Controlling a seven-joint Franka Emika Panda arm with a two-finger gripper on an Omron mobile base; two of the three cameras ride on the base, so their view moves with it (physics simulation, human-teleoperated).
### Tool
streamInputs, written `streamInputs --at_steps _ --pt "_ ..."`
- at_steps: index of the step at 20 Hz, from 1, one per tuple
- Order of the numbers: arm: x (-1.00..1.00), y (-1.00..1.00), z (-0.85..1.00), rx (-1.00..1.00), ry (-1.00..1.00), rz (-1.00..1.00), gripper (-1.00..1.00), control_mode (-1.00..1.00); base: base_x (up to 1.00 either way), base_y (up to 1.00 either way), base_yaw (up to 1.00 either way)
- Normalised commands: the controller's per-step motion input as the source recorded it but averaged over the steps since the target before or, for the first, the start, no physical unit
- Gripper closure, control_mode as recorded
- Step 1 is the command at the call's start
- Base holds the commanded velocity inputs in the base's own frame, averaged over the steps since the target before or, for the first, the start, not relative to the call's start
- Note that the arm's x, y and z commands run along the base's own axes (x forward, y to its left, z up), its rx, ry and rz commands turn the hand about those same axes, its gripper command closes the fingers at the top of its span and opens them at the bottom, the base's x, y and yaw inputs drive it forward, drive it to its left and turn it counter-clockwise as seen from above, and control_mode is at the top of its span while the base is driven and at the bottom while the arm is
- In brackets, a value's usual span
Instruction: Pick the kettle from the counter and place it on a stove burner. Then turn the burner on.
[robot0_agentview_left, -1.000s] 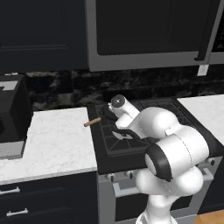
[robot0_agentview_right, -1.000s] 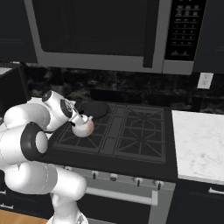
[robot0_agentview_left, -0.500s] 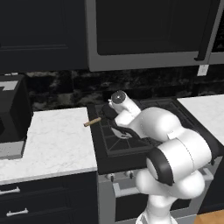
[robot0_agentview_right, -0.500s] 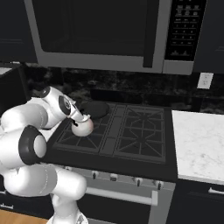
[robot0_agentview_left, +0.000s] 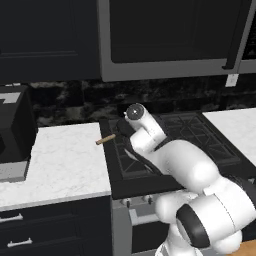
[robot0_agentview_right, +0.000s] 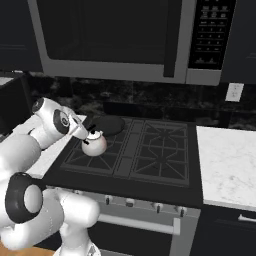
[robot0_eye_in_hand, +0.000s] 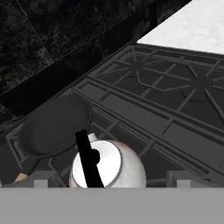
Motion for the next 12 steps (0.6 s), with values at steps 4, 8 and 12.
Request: streamInputs --at_steps 4,8,12 --pt "-1.0 0.0 0.0 -0.06 -0.44 0.0 -1.0 -1.0 0.0 0.0 0.0" --pt "-1.0 0.11 -0.22 -0.16 -0.42 0.03 -1.0 -1.0 0.0 0.0 0.0" --pt "-1.0 0.66 -0.92 -0.36 -0.17 0.15 -1.0 -1.0 0.0 0.0 0.0"
